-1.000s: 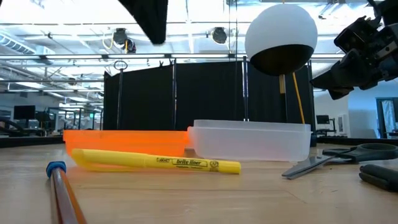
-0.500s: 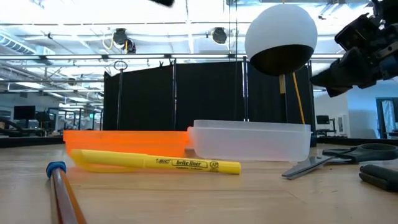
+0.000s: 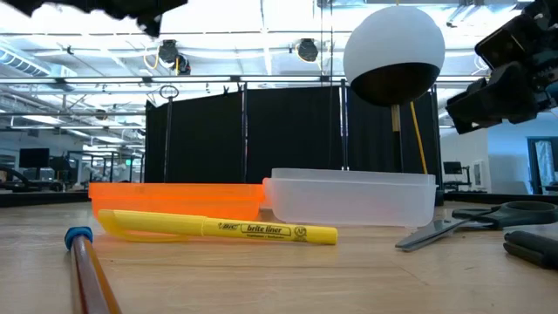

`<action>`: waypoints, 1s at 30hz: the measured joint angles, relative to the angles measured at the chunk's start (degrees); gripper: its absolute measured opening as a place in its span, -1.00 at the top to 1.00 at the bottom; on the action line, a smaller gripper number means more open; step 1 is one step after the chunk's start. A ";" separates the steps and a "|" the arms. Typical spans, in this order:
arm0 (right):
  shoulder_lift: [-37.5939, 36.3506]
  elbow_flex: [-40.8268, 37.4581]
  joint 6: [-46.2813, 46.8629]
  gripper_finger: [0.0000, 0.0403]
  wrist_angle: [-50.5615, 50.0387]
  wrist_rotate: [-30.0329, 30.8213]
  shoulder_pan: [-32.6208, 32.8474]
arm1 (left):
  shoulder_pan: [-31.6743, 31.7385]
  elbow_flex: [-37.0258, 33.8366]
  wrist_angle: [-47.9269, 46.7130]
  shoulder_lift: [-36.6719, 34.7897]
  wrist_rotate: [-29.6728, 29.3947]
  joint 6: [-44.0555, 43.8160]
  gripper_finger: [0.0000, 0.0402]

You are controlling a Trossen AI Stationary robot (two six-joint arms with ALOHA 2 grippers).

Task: Pick & place school supplies into a supply box
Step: Put the yellow highlighter into the orange supply box

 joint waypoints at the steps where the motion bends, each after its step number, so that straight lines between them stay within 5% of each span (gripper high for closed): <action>1: 1.00 0.45 0.76 1.00 -0.05 0.53 0.62 | -0.17 -1.65 1.37 -1.36 -0.63 -0.03 0.99; 7: 13.40 11.31 -0.36 1.00 -0.72 7.78 8.28 | 1.09 -9.48 4.33 -7.29 -3.54 -0.51 0.99; 15: 43.41 36.66 -0.10 1.00 -7.47 18.50 16.67 | 3.58 -10.97 4.72 -10.32 -9.81 1.16 0.87; 23: 71.86 70.75 8.04 1.00 -29.96 17.95 14.41 | 4.36 -10.97 4.48 -10.23 -11.32 0.82 0.84; 30: 86.04 92.75 20.77 0.94 -48.56 1.42 8.95 | 4.30 -10.95 3.58 -10.21 -11.32 -0.79 0.85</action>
